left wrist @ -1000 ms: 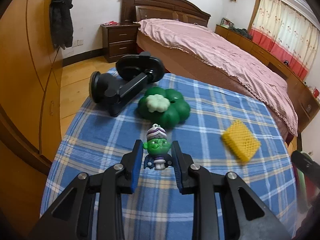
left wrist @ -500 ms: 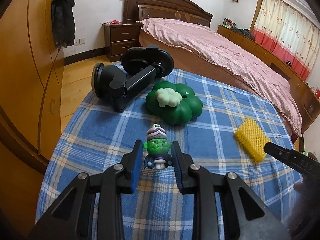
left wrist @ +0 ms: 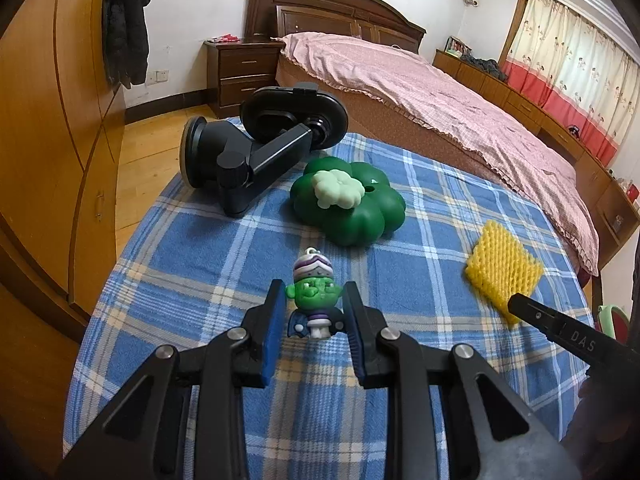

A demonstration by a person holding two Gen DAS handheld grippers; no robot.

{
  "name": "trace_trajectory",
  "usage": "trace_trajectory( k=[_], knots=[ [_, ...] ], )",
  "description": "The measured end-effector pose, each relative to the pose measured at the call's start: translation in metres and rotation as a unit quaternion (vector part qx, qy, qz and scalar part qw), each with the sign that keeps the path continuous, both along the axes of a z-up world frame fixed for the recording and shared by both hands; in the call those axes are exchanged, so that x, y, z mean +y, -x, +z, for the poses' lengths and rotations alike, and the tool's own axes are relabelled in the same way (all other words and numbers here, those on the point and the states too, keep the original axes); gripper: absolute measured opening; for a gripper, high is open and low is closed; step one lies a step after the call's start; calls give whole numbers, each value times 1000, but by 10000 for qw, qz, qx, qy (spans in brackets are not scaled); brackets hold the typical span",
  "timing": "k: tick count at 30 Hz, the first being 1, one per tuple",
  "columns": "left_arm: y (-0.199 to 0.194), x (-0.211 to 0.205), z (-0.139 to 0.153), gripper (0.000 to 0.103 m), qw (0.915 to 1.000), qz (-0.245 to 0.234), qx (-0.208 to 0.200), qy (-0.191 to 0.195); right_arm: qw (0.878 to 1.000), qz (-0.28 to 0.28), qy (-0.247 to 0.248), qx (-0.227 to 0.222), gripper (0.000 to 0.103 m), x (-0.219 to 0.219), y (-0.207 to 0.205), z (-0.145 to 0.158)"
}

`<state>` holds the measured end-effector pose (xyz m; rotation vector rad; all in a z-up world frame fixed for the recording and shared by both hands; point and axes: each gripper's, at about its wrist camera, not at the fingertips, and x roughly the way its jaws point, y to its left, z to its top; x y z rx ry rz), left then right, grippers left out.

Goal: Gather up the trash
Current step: 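Grasp the yellow foam net with the right gripper while the left holds the figurine, then carry the green figurine and yellow foam net over the red bucket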

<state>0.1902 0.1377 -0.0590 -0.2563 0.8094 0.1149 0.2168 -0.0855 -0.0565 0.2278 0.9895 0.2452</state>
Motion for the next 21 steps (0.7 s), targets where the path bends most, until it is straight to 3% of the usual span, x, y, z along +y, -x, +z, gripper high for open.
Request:
trace_trajectory(
  k=[3,21],
  knots=[
    [0,-4,0,29,10000,-61,7,-30,9999,95,-9,-34,13,2,2,3],
    [28,-36,21,29,9990,-390,-172,147,9986,-160,-381,-327,12,-40,55,32]
  ],
)
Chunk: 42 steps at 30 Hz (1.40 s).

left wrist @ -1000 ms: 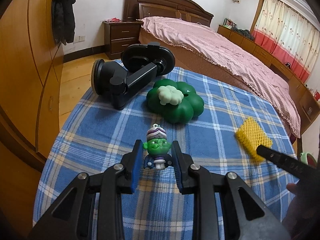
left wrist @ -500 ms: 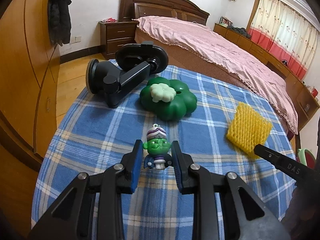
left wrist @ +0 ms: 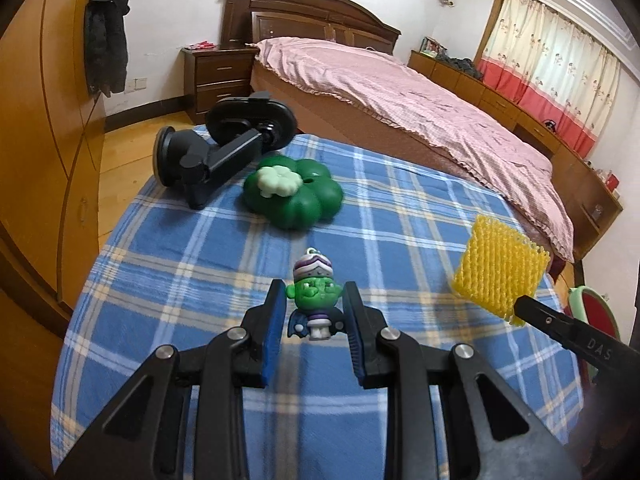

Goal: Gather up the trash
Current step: 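Carry the green figurine and yellow foam net over the red bucket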

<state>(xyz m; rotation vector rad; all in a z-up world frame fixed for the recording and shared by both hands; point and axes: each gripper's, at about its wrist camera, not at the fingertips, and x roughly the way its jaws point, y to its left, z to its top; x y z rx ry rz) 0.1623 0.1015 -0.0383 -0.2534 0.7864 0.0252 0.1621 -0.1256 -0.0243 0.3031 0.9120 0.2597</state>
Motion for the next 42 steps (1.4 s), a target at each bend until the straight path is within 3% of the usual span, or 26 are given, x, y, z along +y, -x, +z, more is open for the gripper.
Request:
trace_trajectory(
  k=[16,24,42],
  knots=[
    [24,-62,20,29,9978,-661,-38,102,9967,-539,-306,-526,12,-69,65,41],
    [31,-99,34,29,9940,-1074,-38,190,9925,-913,-470,-664,12,-109,90,48],
    [31,-212,58,29,9735,-2277,-32,219,9715,-2054,-836,-841,12,-221,136,43]
  ],
)
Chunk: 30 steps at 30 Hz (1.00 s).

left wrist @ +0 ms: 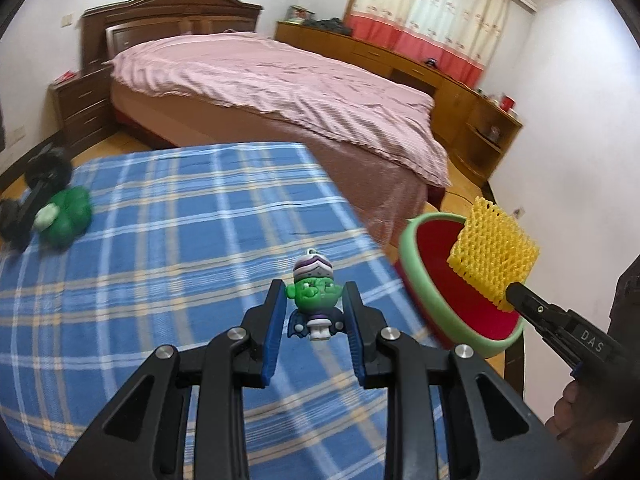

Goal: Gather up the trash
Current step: 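Carry the green figurine and yellow foam net over the red bucket, then open both grippers to drop the figurine and foam net into the bucket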

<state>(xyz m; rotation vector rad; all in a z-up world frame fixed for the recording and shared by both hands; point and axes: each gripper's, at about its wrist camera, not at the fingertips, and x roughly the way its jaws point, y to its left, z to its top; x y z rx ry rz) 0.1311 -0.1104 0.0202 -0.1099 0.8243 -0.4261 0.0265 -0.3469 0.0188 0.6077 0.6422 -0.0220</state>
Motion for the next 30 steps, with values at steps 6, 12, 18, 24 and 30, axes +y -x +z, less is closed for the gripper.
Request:
trace_trajectory(
  k=[6,12,18,24,30],
  knots=[
    [-1,-44,5,29,9991,-413,-56,-74,9994,-344,-63,20,12,-33,13,-5],
    [-5,-83,3,29,9968,-784,-90,-90,9972,-724,-170,89,12,-62,22,-15],
    [-12,-116,-4,29,9938,-1098,-100,-161,9939,-1067,-167,219,12,-87,28,-27],
    [-17,-147,-16,29,9901,-1395,-48,-155,9916,-1206,-181,420,12,-100,25,-43],
    [-22,-168,-32,29,9868,-1608,48,-166,9901,-1238,-267,607,12,-109,21,-59]
  ],
)
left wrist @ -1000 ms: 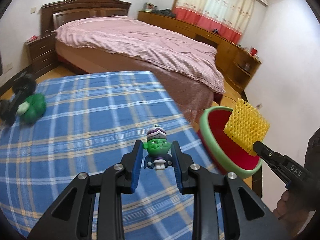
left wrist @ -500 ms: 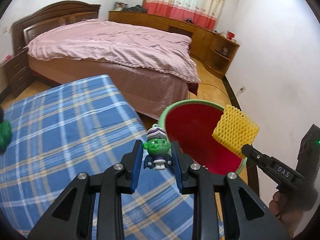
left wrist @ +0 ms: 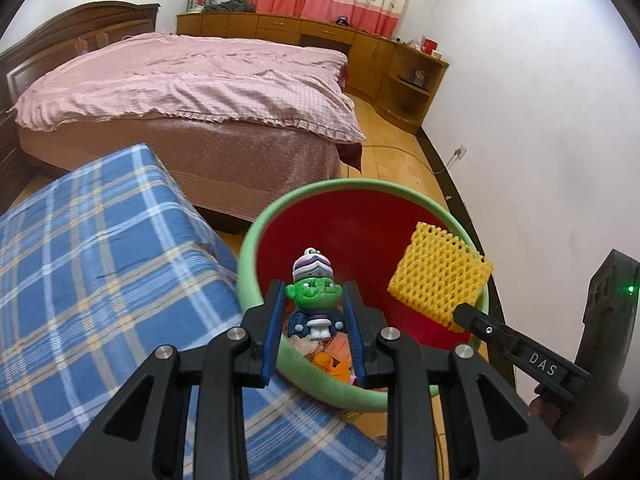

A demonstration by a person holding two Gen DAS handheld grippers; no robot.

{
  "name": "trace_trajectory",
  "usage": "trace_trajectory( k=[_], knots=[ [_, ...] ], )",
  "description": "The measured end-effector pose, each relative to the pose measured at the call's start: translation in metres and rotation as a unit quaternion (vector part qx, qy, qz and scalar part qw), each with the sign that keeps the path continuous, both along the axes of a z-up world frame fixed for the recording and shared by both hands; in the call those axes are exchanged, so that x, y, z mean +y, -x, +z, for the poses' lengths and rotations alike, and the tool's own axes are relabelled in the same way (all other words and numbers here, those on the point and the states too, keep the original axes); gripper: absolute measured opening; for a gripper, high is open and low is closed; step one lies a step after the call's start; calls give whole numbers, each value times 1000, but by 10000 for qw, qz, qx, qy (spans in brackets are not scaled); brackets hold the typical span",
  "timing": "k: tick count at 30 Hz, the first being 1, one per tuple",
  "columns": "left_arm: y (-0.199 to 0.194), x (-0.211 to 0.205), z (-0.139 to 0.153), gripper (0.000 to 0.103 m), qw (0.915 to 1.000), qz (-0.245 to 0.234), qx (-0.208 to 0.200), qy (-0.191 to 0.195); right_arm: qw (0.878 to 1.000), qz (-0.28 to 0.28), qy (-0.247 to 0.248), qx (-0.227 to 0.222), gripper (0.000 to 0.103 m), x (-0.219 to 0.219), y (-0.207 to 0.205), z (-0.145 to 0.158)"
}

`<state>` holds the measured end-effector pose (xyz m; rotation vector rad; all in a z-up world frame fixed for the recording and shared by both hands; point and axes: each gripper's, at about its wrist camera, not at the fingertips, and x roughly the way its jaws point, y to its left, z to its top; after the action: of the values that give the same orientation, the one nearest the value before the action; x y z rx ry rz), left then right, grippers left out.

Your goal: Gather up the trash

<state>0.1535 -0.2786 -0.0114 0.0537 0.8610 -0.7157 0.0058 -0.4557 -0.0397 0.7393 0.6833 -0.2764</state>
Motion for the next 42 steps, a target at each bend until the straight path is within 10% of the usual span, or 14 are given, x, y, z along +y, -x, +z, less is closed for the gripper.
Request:
trace_trajectory(
  k=[11,18,42],
  knots=[
    [-1,-2,1,36,10000,12,-14,12,10000,-20,74,51,19,0,-7,-4],
    [0,17,5,40,9996,260,45,-48,9999,31,156,5,41,9,-4,5],
    [30,139,34,50,9874,1534,-200,-321,9903,1067,857,-250,71,110,3,56]
  ],
)
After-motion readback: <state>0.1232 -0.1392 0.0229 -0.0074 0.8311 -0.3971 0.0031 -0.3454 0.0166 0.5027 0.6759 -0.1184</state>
